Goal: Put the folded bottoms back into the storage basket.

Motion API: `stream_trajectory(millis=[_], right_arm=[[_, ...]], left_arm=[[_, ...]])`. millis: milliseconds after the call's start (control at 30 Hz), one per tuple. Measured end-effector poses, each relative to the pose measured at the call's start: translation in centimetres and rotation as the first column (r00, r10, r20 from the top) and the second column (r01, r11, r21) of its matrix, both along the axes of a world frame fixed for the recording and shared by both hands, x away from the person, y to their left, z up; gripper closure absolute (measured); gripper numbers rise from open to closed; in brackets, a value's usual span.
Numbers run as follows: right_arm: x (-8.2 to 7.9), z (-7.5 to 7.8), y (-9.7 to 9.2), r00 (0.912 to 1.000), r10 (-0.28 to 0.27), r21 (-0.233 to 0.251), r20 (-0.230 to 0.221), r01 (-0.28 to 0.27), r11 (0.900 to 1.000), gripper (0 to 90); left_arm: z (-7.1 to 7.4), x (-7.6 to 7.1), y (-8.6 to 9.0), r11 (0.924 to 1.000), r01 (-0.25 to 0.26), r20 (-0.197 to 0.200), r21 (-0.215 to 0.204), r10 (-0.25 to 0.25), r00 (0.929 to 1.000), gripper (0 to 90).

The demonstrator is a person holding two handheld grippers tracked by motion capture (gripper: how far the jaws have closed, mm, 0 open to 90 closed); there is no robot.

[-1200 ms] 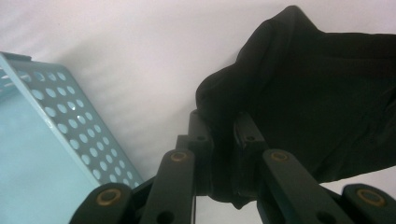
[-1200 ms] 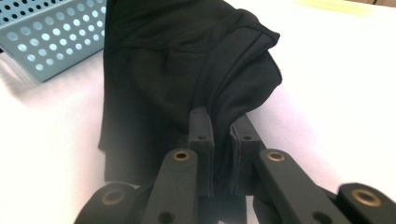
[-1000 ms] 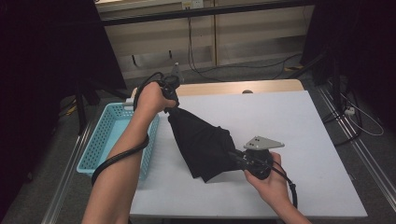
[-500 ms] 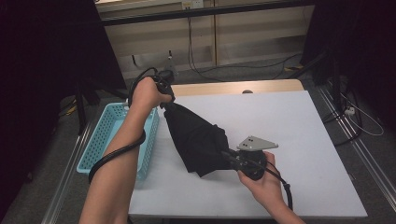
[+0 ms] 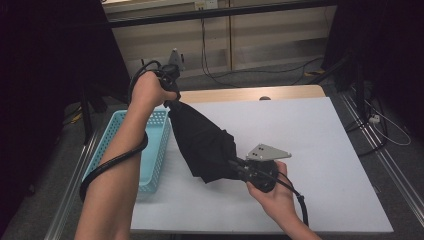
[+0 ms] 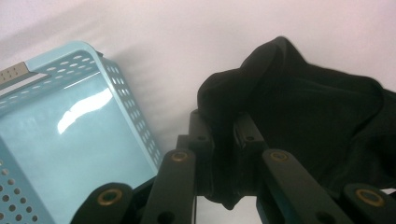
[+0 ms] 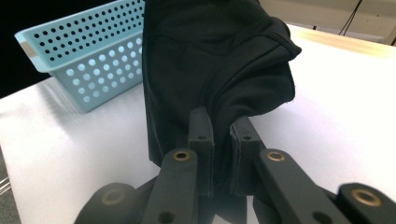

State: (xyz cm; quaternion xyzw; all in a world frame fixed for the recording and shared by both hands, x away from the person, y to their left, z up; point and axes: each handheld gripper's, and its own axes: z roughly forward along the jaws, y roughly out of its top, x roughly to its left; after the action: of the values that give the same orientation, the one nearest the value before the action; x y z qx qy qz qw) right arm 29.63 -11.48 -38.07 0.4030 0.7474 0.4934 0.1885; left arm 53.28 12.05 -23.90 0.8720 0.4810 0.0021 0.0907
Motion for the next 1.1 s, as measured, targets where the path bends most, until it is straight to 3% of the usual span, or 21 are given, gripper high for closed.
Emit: stream_trajectory(millis=[367, 1100], right_arm=[[0.4, 0.9, 1.0, 0.9997, 0.017, 0.005, 0.016, -0.017, 0.9999, 81.8], [1.6, 3.3, 3.9, 0.9959, 0.076, 0.018, 0.049, -0.077, 0.9969, 81.8]], left_arm=[[1.1, 0.2, 0.8, 0.9999, -0.015, 0.004, -0.003, 0.015, 0.9999, 80.9], [4.1, 0.4, 4.3, 0.9979, -0.064, 0.027, 0.0, 0.064, 0.9976, 80.9]])
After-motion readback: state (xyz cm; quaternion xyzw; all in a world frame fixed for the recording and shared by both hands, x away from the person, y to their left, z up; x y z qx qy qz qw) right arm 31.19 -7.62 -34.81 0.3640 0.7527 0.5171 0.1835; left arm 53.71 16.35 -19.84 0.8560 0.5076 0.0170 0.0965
